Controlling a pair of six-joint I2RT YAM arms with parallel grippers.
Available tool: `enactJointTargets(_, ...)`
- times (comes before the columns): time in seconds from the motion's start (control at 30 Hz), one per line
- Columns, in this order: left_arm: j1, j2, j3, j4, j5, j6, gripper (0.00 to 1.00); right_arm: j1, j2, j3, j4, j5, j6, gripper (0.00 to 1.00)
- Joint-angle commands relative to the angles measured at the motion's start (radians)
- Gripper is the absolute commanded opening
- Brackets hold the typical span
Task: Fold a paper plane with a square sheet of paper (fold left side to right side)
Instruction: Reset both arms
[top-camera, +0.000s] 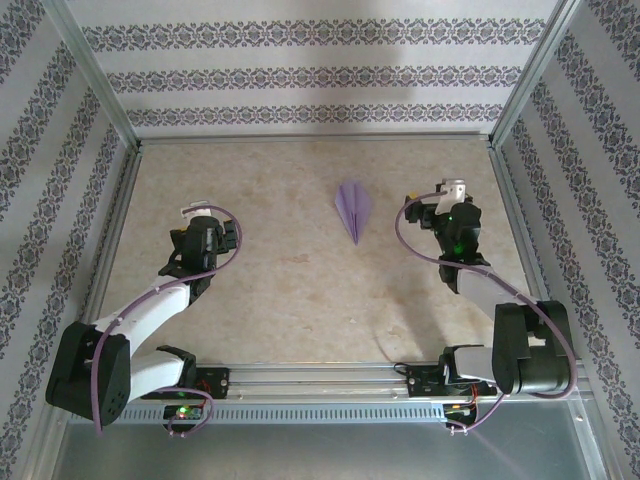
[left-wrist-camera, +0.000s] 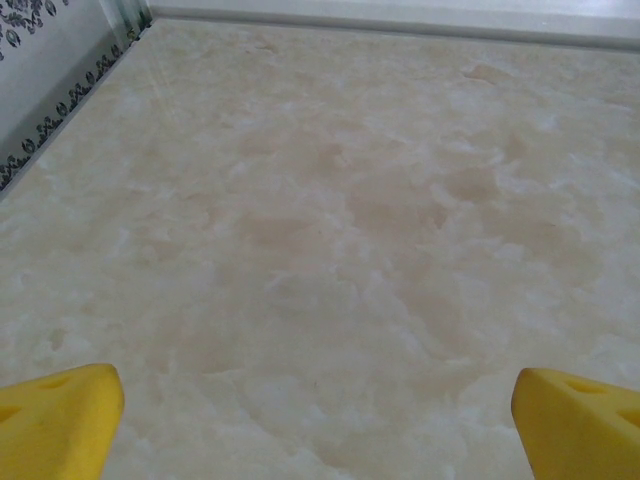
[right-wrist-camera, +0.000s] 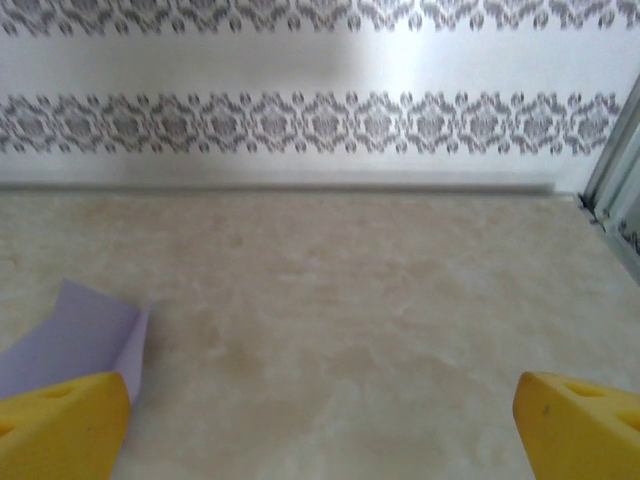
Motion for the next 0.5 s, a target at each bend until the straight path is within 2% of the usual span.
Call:
enactJointTargets(0.0,0.023,-0.001,0.003,0.044,-0.020,0.017,1.00,-0.008,0.019,-0.042,-0.022,0.026,-0.025,0.98)
enactJointTargets(0.33,0.025,0.064,0.030,0.079,0.018,0.073,1.00,-0.033,0.222,-0.134,0.313,-0.030,-0.015,0.98)
enactJointTargets(0.47,0.024,0.074,0.031,0.098,0.019,0.100,1.00,-0.047,0.222,-0.119,0.286,-0.045,0.001,0.98)
